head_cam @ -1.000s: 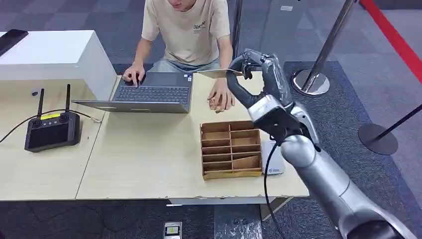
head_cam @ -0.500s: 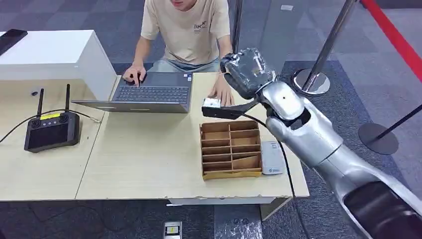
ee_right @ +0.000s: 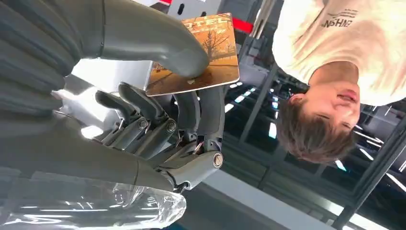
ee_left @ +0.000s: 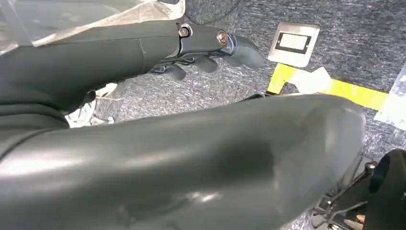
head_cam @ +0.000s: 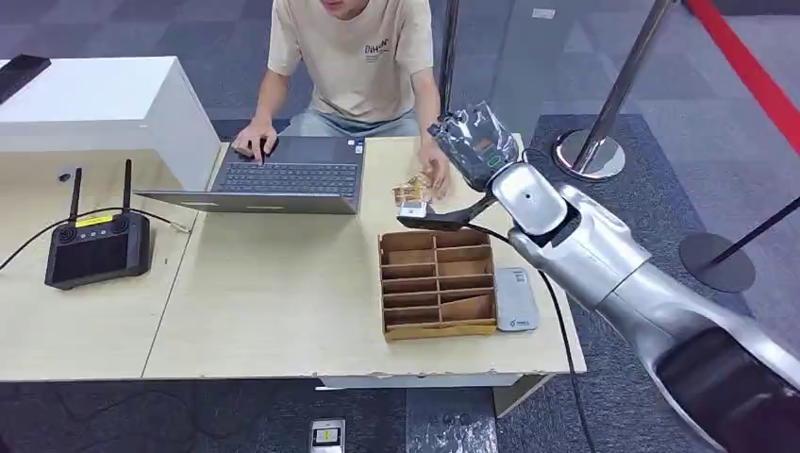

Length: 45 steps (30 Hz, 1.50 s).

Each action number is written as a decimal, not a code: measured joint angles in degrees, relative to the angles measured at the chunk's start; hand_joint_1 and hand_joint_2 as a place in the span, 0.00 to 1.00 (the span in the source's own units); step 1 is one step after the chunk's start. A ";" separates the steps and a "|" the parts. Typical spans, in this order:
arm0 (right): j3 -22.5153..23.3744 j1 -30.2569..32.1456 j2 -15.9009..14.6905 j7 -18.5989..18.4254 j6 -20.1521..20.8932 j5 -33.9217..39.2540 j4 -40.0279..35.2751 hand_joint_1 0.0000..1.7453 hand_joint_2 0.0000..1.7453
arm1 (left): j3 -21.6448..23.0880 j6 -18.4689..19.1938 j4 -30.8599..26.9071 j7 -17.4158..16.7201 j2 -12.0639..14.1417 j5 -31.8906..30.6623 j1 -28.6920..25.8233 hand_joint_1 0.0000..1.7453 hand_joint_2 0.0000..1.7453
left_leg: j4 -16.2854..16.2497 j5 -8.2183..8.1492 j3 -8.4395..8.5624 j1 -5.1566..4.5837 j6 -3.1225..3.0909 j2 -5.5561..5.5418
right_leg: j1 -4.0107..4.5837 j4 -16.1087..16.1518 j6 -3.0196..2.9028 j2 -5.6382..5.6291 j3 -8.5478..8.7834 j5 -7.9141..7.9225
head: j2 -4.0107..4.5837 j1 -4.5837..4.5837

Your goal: Pass the card to the sensor for recognition and then transmit it.

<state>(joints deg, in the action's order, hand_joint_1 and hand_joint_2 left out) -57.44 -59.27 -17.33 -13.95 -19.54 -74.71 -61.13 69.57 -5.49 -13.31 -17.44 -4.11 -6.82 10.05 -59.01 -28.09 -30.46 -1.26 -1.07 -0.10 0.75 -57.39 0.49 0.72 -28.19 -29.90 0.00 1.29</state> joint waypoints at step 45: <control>1.77 5.70 1.60 -1.57 -9.11 -2.23 8.02 0.00 0.00 | -0.02 0.63 0.00 -0.37 -0.46 -0.13 -0.41 0.00 0.00 | 0.00 0.00 0.01 0.00 0.00 0.00 | 0.00 -0.01 0.00 0.00 0.01 0.00 | 0.00 -0.02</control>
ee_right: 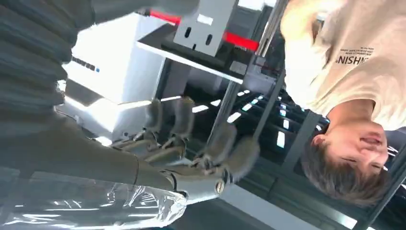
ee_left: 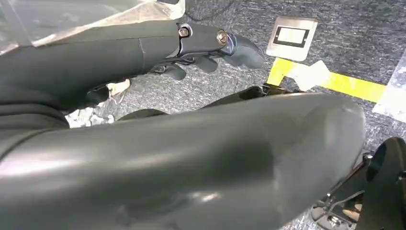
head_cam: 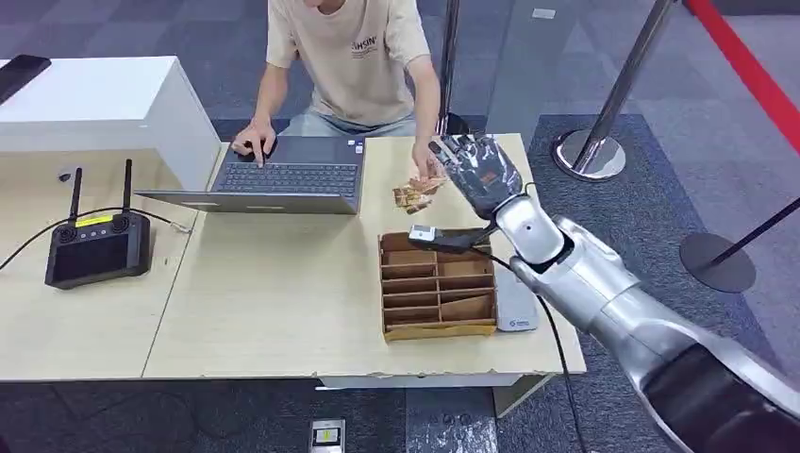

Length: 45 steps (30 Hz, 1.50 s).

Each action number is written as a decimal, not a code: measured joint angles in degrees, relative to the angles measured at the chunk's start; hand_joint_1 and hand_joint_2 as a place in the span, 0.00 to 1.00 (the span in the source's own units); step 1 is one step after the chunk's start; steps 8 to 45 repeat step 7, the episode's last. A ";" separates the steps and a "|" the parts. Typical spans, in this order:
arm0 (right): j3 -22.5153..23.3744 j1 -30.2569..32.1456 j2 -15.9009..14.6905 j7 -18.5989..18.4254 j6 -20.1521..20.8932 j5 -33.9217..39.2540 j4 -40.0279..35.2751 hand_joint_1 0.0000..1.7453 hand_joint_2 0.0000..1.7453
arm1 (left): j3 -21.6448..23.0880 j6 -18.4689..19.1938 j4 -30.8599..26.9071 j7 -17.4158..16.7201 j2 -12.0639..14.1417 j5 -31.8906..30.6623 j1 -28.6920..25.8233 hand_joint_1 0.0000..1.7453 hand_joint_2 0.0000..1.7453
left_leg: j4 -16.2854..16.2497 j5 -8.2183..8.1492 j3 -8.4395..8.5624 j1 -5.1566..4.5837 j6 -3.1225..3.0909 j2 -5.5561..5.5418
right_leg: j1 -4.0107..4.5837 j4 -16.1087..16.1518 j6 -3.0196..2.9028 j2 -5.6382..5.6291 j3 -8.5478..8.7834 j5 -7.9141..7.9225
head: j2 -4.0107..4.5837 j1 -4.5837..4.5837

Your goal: Pass the card to the sensor for recognition and then transmit it.

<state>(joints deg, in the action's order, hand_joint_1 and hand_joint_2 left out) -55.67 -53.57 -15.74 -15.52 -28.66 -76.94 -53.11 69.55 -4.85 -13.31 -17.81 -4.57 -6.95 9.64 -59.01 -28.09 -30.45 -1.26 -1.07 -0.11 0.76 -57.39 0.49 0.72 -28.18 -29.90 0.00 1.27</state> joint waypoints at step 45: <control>2.20 4.52 -0.24 -1.07 -5.69 3.45 -0.74 0.00 0.00 | 0.00 -0.15 0.00 -0.20 0.00 0.59 -0.47 0.00 0.00 | 0.00 0.00 0.00 0.00 0.00 -0.01 | 0.00 0.01 0.00 0.00 0.00 0.00 | 0.00 0.00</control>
